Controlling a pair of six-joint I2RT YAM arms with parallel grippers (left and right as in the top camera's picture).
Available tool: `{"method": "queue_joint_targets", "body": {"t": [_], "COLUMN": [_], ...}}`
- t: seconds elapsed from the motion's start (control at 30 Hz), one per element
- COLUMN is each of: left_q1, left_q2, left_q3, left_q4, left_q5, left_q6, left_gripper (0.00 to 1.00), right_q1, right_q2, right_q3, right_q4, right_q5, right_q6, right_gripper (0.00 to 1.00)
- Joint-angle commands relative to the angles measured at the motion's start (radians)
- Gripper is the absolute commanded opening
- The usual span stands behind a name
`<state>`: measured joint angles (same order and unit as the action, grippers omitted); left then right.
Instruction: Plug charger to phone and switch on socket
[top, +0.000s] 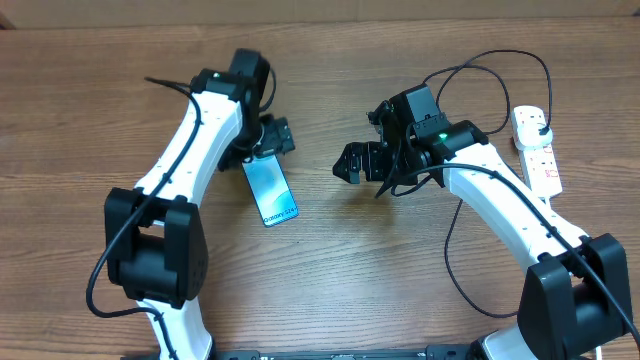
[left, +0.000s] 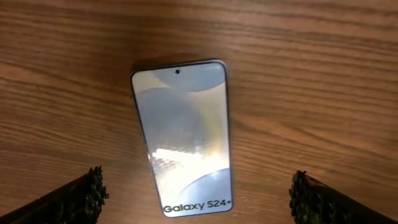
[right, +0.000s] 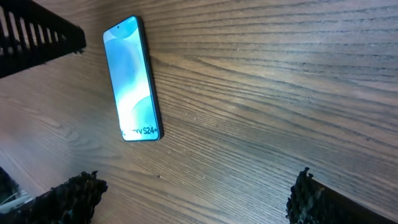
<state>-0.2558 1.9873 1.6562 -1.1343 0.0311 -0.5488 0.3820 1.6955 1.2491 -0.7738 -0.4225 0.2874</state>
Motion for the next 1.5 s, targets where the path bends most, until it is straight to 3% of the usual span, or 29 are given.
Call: {"method": "queue_joint_targets", "body": {"t": [0.0,0.6,0.83,1.1,1.47], "left_q1": [-0.014,-0.063,-0.063,-0.059,-0.066], "left_q2": [0.021,0.312,0.331,0.331,0.331], "left_q3": [0.006,0.006,0.006,0.006,0.004], "left_q4": [-0.013,-0.048,-0.023,0.114,-0.018], "left_q5": [-0.038,-0.012,0.027,0.153,0.046], "left_q6": [-0.039,-0.056,0.055,0.133,0.131], "left_gripper": [1.0,0.99,0.92,0.96,0.96], "right_q1": [0.003,0.003,0.005,0.005,0.005], "right_q2": [0.009,0.016,0.017,0.017,0.017], "right_q3": [0.013,0.013,-0.011,-0.047,-0.053], "right_q4": [0.007,0.01,0.012,0.041,0.012], "right_q5": [0.018,0.032,0.032,0.032,0.025], "right_q6": [0.001,0.001,0.001,0.002,0.103], "right_gripper": [1.0,1.0,1.0,1.0,1.0]}}
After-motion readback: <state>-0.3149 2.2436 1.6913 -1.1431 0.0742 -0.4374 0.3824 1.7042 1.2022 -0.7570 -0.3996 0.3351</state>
